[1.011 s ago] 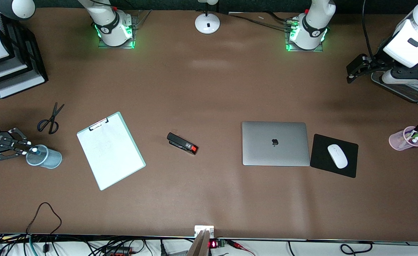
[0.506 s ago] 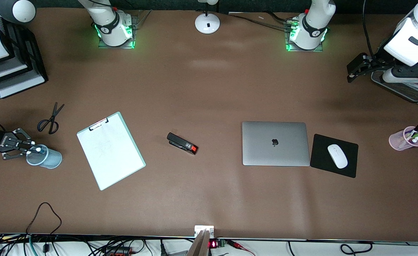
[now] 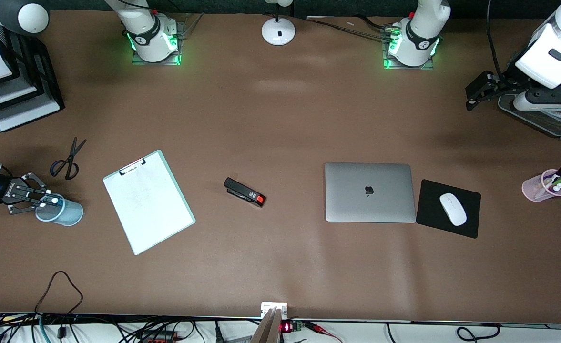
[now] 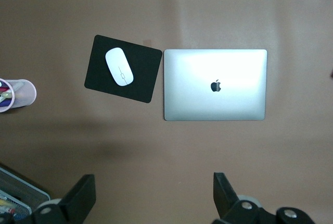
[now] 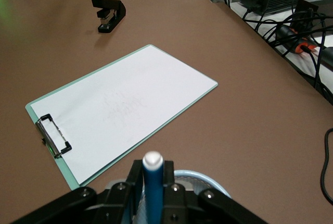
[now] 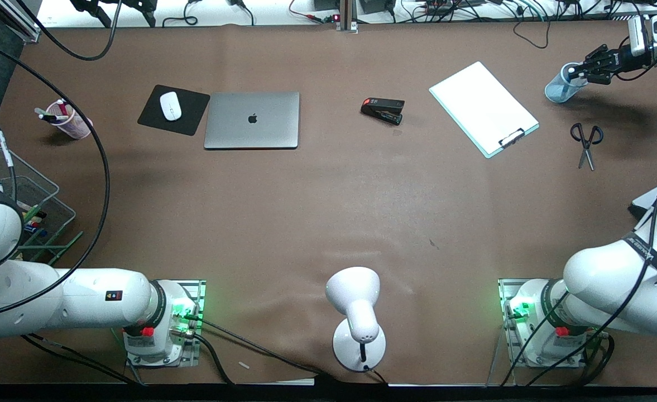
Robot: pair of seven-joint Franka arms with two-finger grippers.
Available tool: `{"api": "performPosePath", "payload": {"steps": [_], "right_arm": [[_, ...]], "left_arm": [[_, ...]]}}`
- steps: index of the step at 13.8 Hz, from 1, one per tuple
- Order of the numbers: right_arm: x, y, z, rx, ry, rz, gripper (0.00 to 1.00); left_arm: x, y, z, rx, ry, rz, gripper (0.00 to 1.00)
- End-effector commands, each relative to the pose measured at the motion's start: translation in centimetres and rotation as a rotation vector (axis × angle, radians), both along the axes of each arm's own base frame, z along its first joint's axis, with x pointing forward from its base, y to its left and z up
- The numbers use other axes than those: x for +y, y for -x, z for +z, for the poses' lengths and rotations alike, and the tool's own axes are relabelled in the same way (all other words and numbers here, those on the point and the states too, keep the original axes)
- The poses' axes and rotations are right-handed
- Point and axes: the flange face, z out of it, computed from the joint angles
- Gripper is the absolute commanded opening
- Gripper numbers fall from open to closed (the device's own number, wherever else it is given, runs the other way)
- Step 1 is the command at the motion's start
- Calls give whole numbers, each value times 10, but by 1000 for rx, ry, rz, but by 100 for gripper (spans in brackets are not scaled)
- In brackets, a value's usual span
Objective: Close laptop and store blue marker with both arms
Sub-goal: 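Lower the blue marker into the white mesh cup with the right gripper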
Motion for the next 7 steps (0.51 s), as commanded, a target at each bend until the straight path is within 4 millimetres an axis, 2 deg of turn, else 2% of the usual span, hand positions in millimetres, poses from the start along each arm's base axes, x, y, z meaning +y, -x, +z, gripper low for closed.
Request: {"api": "performPosePath", "payload": {"steps": [1,4,7], "right_arm": [[-6,-2,2,-9,-30,-17,100],[-6,-2,8,-1,-25,-21,100],[-5,-5,30,14,-5,-35,100]], "left_arm": [[0,5,7,-4,20,-15,100],[-1,4,11,-8,19,-18,100],[0,5,11,-7,19,-17,100]]}}
